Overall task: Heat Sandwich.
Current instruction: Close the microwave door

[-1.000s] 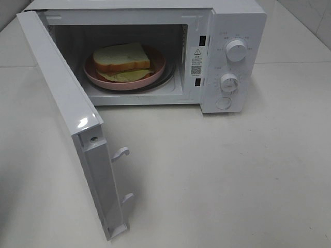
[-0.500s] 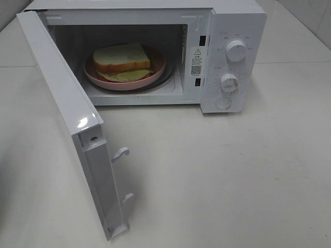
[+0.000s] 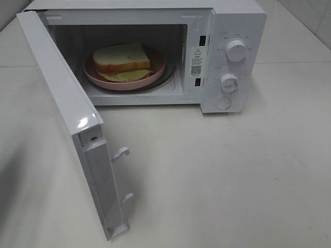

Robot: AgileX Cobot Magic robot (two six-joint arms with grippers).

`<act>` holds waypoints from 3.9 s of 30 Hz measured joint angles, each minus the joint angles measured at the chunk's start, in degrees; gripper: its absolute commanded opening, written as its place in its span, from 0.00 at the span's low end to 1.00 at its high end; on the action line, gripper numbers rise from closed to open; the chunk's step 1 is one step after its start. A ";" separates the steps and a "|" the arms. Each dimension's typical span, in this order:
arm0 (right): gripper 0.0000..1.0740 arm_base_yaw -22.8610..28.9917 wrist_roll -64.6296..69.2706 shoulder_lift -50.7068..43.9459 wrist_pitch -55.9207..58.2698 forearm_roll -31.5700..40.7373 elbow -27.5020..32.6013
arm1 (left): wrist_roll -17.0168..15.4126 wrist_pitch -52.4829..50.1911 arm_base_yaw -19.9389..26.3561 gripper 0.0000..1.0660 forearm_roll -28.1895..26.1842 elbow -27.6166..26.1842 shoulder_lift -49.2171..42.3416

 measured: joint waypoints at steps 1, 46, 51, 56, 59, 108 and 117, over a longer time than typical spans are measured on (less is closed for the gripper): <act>0.71 0.00 0.00 0.00 0.00 0.00 0.00 | -0.86 -0.46 -0.29 0.00 1.03 -0.11 0.80; 0.71 0.00 0.00 0.00 -0.06 0.00 0.00 | 2.81 -11.00 -32.43 0.00 -7.33 -19.25 30.83; 0.71 0.00 0.00 0.00 -0.06 0.00 0.00 | 3.04 -10.37 -35.18 0.00 -11.46 -22.75 32.83; 0.71 0.00 0.00 0.00 -0.06 0.00 0.00 | 3.21 -8.37 -37.24 0.00 -13.01 -27.16 35.01; 0.71 0.00 0.00 0.00 -0.06 0.00 0.00 | 3.21 -7.85 -38.45 0.00 -13.29 -29.74 36.50; 0.71 0.00 0.00 0.00 -0.06 0.00 0.00 | 15.58 3.04 -46.64 0.00 -31.00 -59.42 53.74; 0.71 0.00 0.00 0.00 -0.06 0.00 0.00 | 15.64 3.61 -46.64 0.00 -31.00 -59.53 53.86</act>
